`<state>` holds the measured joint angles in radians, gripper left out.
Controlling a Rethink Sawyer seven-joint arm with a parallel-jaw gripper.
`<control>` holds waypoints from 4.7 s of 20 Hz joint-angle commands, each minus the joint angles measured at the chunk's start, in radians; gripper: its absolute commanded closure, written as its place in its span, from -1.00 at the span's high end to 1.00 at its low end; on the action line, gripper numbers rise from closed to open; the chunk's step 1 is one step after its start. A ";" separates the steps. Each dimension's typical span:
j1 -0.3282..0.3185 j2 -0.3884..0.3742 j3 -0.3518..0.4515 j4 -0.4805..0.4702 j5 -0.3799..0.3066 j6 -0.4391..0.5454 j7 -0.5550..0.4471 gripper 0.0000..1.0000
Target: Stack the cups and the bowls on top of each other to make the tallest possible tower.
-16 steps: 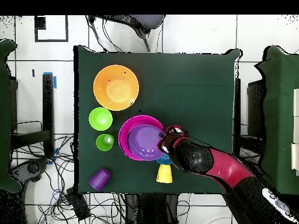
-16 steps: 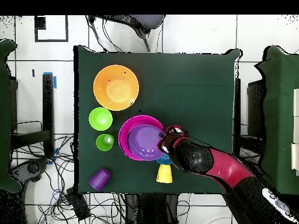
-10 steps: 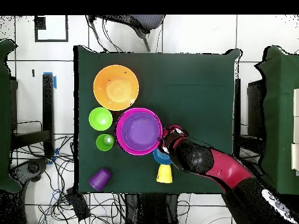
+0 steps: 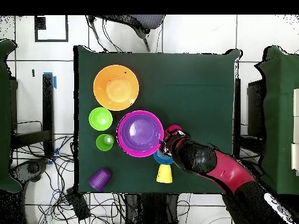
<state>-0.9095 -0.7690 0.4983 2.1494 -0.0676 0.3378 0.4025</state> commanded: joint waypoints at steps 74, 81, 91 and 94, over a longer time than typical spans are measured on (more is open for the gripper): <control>-0.263 0.213 0.253 -0.087 -0.396 -0.059 0.135 1.00; -0.235 0.207 0.208 -0.106 -0.426 -0.100 0.161 1.00; -0.144 0.162 0.090 -0.151 -0.445 -0.081 0.164 1.00; -0.136 0.157 0.081 -0.151 -0.438 -0.068 0.160 1.00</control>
<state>-1.1092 -0.6010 0.6534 2.0249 -0.4211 0.2616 0.4025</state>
